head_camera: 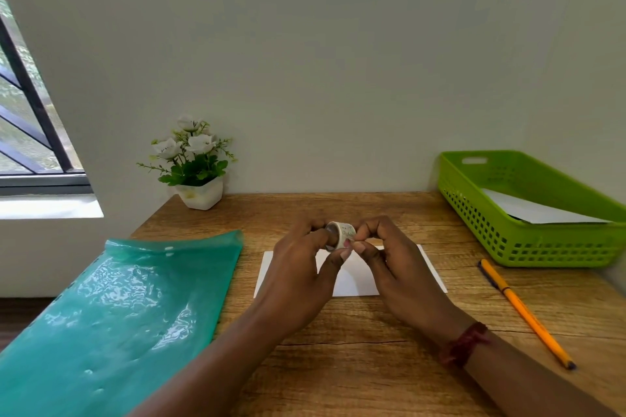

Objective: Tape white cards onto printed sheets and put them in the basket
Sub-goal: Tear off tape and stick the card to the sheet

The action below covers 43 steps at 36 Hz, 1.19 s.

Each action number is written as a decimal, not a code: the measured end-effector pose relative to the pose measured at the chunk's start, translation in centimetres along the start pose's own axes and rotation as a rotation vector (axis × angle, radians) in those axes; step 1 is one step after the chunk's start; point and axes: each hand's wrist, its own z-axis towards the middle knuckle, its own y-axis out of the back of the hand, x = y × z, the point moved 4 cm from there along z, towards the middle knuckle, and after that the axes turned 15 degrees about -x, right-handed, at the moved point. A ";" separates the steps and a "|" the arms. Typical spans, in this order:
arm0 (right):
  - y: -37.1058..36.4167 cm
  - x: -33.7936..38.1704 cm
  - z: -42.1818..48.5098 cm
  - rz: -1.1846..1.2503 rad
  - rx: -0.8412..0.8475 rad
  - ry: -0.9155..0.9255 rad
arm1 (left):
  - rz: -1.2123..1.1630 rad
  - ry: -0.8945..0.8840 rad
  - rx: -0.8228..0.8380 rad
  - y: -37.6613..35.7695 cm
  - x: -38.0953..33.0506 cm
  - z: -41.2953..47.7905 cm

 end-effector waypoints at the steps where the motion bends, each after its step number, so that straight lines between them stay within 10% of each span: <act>1: 0.1 -0.1 0.0 0.006 -0.013 -0.012 | -0.015 0.006 0.006 0.0 0.0 0.0; 43: 0.7 0.7 0.0 0.229 -0.157 -0.239 | -0.004 0.101 0.097 -0.3 0.9 0.1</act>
